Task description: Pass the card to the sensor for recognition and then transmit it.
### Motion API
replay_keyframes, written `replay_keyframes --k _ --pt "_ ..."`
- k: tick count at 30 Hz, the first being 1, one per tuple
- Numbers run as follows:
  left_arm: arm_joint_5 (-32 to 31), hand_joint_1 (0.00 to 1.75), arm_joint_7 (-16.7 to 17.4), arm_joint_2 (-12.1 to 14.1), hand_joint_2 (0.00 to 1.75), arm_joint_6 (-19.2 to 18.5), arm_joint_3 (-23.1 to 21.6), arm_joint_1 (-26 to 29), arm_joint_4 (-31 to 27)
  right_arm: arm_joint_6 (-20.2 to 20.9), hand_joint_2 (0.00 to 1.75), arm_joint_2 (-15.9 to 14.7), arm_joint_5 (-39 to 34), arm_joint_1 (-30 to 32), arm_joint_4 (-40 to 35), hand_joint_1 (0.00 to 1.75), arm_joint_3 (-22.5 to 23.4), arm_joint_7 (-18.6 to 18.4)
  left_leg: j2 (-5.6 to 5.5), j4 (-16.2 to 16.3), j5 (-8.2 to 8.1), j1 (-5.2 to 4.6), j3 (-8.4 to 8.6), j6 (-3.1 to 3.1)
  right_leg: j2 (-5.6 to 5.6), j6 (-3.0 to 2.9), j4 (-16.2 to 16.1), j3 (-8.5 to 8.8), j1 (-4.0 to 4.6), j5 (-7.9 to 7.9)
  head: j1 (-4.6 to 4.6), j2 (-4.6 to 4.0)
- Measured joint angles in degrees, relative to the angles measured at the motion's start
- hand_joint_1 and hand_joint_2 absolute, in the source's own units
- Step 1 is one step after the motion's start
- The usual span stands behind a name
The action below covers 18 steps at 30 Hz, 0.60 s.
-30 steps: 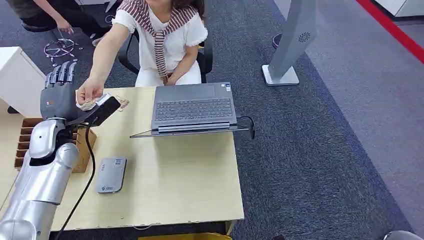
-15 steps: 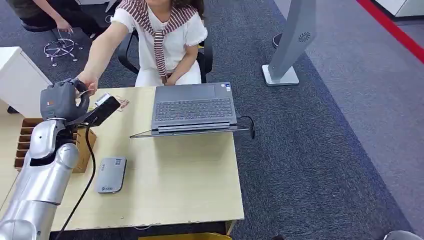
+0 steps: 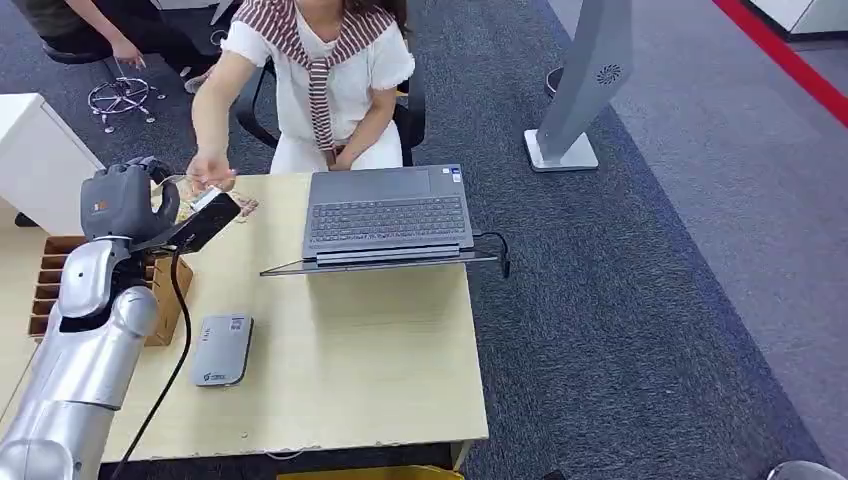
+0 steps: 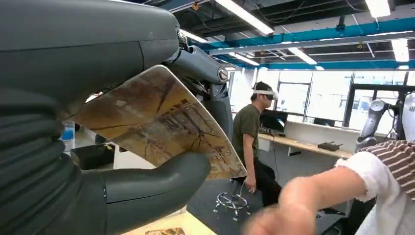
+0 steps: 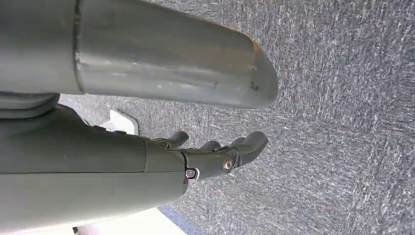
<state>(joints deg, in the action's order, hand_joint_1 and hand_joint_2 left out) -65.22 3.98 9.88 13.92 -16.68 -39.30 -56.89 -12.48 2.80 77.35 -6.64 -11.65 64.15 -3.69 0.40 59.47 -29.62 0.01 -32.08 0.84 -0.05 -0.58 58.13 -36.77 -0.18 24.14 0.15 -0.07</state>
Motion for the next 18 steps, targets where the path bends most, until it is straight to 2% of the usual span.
replay_keyframes --k 3,6,10,13,18 --pt "0.1 1.75 0.0 0.0 1.75 0.0 0.0 0.0 0.0 0.1 0.0 0.0 0.0 0.0 0.0 0.0 0.0 0.0 0.0 0.0 0.0 0.0 0.0 0.0 0.0 0.0 0.0 0.0 0.0 0.0 0.0 -0.02" --pt "1.5 1.75 -1.5 0.0 1.75 0.6 0.0 0.6 -0.2 0.1 0.0 0.0 -0.2 0.0 0.0 0.0 0.0 0.0 0.0 0.0 0.0 0.0 0.0 0.0 0.0 0.0 0.0 0.01 -0.01 0.0 0.0 0.0" --pt "4.2 1.75 -4.7 0.0 1.75 3.1 0.0 7.8 -5.8 -0.1 0.0 0.0 -1.3 0.4 0.0 0.0 0.0 0.3 0.09 0.0 -0.03 -0.01 0.02 0.02 0.07 0.0 0.0 0.0 -0.03 0.02 0.0 -0.02" --pt "4.9 1.75 -5.4 0.1 1.75 4.3 0.0 14.0 -10.3 -0.2 0.0 0.0 -1.4 1.0 0.0 0.0 0.0 0.4 0.07 0.0 -0.05 -0.01 -0.05 0.04 0.08 0.03 0.0 -0.06 -0.02 0.05 0.0 0.0" --pt "5.0 1.75 -5.4 0.5 1.75 4.3 0.0 17.1 -14.0 -0.2 0.0 0.0 -1.4 1.1 0.0 0.0 0.0 0.5 0.02 0.0 -0.04 -0.01 -0.11 0.04 0.02 0.04 0.0 -0.07 -0.02 0.04 0.0 0.0"
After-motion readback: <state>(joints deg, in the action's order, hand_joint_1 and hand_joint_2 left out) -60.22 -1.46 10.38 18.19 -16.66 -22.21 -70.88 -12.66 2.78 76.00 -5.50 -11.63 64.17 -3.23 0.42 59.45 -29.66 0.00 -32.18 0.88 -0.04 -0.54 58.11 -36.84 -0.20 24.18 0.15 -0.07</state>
